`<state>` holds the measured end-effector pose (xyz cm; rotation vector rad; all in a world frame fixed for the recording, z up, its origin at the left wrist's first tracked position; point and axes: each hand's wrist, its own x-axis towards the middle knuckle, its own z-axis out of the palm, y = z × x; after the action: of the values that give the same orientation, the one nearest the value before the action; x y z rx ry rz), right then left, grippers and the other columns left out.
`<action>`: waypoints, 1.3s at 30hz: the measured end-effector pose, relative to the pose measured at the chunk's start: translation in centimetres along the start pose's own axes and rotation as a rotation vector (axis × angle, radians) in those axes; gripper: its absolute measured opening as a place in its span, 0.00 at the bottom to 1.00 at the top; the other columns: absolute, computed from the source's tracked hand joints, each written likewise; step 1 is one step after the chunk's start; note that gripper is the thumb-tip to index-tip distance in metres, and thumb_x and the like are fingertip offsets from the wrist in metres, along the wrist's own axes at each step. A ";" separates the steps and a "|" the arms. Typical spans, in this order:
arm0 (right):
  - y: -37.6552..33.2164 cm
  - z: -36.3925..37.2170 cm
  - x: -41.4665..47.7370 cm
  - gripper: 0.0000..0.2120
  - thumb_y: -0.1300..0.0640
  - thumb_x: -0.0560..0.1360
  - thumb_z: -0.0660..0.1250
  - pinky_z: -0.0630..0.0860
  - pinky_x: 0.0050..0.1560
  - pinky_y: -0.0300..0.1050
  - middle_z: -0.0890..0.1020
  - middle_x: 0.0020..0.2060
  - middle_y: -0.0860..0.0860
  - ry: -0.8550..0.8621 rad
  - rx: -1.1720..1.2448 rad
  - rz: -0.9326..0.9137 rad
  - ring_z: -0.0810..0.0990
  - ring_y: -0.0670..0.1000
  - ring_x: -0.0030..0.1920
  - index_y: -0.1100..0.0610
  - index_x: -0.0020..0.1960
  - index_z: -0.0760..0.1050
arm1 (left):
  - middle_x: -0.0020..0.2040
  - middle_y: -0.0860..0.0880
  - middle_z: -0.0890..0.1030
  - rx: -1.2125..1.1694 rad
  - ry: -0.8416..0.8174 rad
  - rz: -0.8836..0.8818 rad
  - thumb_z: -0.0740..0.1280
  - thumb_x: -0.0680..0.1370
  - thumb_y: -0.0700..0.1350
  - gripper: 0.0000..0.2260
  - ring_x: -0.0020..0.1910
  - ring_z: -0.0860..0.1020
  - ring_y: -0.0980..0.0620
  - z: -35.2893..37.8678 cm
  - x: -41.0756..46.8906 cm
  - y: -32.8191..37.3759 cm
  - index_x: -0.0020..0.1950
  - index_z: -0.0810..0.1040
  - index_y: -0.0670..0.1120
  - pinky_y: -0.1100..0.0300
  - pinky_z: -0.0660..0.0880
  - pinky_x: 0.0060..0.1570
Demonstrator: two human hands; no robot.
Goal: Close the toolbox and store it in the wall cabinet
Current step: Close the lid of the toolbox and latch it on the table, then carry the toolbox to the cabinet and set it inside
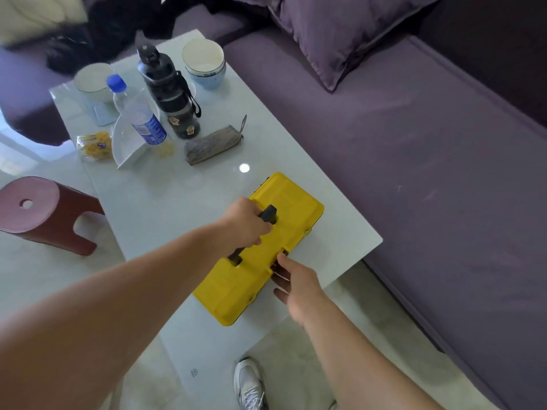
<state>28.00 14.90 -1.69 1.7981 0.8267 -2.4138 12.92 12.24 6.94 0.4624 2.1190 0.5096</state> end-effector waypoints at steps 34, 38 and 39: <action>-24.4 -48.3 -63.7 0.38 0.41 0.51 0.82 0.80 0.52 0.65 0.86 0.48 0.60 0.050 0.678 -0.730 0.85 0.63 0.47 0.57 0.57 0.81 | 0.36 0.41 0.83 0.466 -0.294 0.969 0.70 0.75 0.40 0.08 0.34 0.82 0.44 21.4 -60.1 68.8 0.45 0.80 0.35 0.47 0.84 0.41; -26.0 -58.0 -69.0 0.45 0.38 0.41 0.81 0.81 0.41 0.61 0.86 0.44 0.59 0.240 0.784 -0.782 0.83 0.62 0.46 0.54 0.55 0.79 | 0.34 0.41 0.84 0.483 -0.340 1.127 0.71 0.74 0.40 0.09 0.29 0.82 0.47 30.0 -65.4 76.2 0.44 0.82 0.33 0.56 0.83 0.33; -26.3 -60.3 -70.5 0.46 0.37 0.40 0.81 0.80 0.38 0.59 0.85 0.45 0.59 0.277 0.792 -0.796 0.82 0.62 0.46 0.54 0.54 0.78 | 0.33 0.41 0.84 0.490 -0.352 1.168 0.71 0.72 0.39 0.08 0.28 0.82 0.47 32.0 -66.6 78.0 0.43 0.82 0.33 0.55 0.83 0.34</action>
<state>96.63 42.53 60.12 2.4580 0.7586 -3.4025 86.23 50.93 75.29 1.9436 1.4332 0.4617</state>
